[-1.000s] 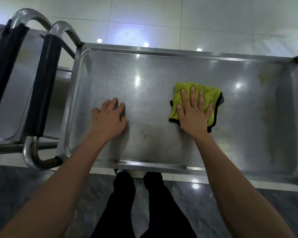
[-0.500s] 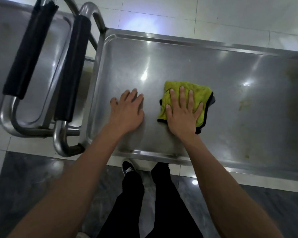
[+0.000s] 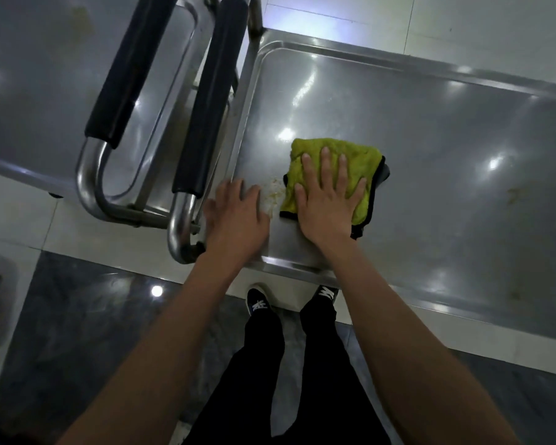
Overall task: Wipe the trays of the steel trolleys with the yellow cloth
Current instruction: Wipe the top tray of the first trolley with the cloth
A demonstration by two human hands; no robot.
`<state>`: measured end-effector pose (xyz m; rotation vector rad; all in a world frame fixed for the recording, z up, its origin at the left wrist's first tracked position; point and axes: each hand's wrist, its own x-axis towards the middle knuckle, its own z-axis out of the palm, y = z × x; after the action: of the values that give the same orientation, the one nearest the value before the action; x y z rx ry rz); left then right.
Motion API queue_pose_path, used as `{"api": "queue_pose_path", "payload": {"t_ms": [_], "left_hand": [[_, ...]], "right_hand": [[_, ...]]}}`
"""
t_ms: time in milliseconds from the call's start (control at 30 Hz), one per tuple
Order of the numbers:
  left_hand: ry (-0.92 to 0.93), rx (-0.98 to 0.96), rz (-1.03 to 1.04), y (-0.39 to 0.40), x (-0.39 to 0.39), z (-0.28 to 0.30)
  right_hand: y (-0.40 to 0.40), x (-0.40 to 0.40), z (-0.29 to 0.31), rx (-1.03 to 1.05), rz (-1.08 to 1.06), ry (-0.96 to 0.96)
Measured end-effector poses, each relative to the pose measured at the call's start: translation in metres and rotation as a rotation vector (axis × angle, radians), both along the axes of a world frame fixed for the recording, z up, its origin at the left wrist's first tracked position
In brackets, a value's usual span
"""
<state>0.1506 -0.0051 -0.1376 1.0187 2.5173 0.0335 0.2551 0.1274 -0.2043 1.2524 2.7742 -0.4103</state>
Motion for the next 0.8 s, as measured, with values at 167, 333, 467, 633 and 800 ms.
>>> {"api": "queue_pose_path", "payload": {"t_ms": [167, 333, 467, 633, 800], "left_hand": [[-0.027, 0.1, 0.061, -0.007, -0.002, -0.002], [-0.093, 0.225, 0.144, -0.014, -0.003, -0.003], [-0.128, 0.244, 0.127, -0.019, -0.009, -0.005], [-0.084, 0.168, 0.062, -0.021, -0.007, -0.009], [-0.025, 0.096, 0.0, -0.017, 0.001, -0.011]], "right_hand": [[-0.019, -0.021, 0.0, 0.002, 0.068, 0.015], [-0.035, -0.041, -0.001, 0.003, 0.126, 0.026], [-0.043, -0.053, -0.004, 0.007, 0.205, 0.029], [-0.037, -0.046, -0.003, 0.006, 0.226, 0.068], [-0.02, -0.015, 0.0, -0.007, 0.184, 0.052]]}}
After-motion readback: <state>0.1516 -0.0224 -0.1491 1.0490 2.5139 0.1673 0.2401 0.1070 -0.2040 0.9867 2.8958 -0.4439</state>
